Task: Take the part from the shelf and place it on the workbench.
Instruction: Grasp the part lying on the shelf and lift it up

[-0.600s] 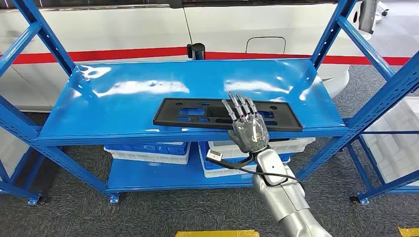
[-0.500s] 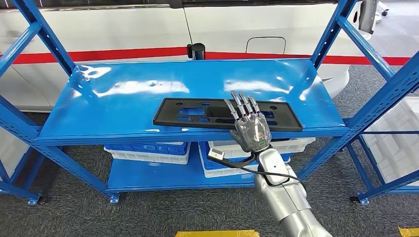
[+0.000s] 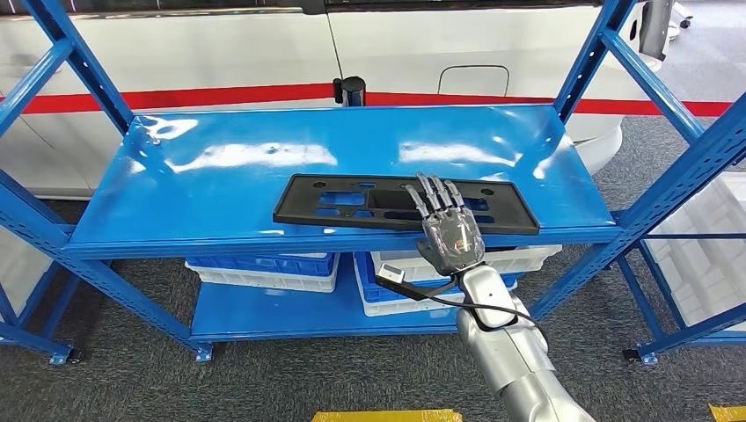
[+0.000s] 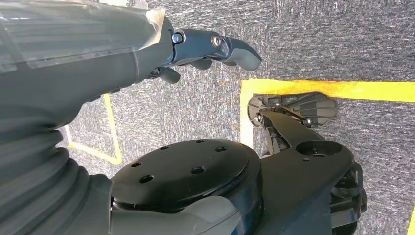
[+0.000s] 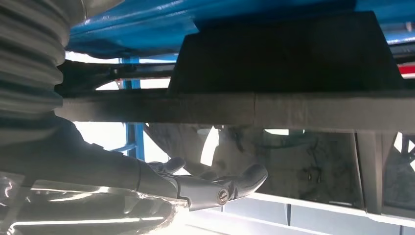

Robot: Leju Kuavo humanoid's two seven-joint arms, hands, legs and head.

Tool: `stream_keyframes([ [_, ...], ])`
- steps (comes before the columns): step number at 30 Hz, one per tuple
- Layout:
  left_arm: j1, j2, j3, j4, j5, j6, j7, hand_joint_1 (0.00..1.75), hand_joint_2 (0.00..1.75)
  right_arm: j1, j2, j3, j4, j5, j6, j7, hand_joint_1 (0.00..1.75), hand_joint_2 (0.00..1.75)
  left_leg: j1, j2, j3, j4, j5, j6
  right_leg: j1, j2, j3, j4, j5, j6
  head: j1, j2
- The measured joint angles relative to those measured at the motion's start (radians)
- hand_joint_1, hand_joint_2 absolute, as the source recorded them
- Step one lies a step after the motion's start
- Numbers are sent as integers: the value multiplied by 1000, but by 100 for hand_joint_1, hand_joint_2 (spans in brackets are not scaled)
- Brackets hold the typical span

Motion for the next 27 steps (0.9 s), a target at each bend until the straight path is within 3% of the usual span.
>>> stream_keyframes([
  [5, -1, 1, -3, 0, -1, -7, 3, 0, 175, -34, 6, -2, 68, 1, 41, 12, 0, 175, 0, 0, 0, 0, 0, 0, 0, 0, 0, 0, 0, 0, 0, 0],
  [14, -2, 4, -7, 0, -6, -13, 4, 0, 175, -70, 34, -2, 145, -2, 25, 26, 0, 175, 0, 1, 2, 0, 0, 0, 0, 1, 1, 0, 0, 0, 0, 0],
  [27, -2, 10, -24, 0, -14, -18, 10, 0, 175, 0, 30, 1, -132, -24, 67, 18, 0, 175, 0, 0, 0, 0, 0, 0, 0, 1, 0, 0, 0, 0, 0, 0],
])
